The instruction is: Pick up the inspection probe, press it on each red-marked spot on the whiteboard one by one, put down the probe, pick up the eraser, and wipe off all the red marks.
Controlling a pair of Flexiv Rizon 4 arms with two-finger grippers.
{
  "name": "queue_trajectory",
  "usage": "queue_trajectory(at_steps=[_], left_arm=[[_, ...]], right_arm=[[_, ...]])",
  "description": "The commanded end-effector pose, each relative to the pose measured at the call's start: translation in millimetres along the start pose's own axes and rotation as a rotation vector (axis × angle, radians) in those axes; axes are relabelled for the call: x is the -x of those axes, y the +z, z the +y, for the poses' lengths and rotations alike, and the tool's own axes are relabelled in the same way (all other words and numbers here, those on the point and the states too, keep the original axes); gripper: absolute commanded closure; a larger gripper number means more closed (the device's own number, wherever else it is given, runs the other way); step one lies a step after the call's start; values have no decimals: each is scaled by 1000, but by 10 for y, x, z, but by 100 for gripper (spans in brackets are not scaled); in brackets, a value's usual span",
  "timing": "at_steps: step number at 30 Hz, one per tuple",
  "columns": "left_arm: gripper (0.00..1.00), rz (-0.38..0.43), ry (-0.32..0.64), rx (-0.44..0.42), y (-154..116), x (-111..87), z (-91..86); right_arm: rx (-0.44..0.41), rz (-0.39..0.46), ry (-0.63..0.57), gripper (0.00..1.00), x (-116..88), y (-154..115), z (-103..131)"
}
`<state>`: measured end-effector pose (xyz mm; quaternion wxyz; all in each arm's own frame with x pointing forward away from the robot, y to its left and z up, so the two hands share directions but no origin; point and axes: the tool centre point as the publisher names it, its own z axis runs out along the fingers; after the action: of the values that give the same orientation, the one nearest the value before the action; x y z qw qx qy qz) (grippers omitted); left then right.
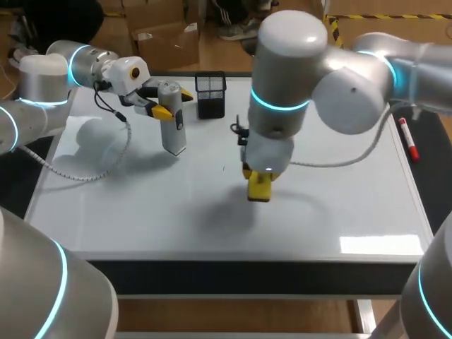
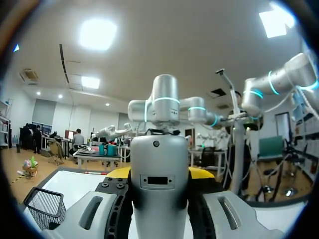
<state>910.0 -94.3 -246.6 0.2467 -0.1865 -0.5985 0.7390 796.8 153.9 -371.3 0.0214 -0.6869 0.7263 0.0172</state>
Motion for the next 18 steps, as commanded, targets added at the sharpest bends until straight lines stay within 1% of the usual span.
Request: queue_trajectory(at_steps=[1, 3, 7, 18], left_arm=[[100, 4, -1, 1, -7, 6, -14], [100, 4, -1, 1, -7, 6, -14], [100, 4, -1, 1, -7, 6, -14], [100, 4, -1, 1, -7, 6, -14]], right_arm=[[15, 62, -32, 100, 254, 140, 10], [12, 75, -50, 100, 310, 169, 31], [16, 74, -62, 100, 427, 243, 89], [33, 54, -87, 100, 506, 380, 140]])
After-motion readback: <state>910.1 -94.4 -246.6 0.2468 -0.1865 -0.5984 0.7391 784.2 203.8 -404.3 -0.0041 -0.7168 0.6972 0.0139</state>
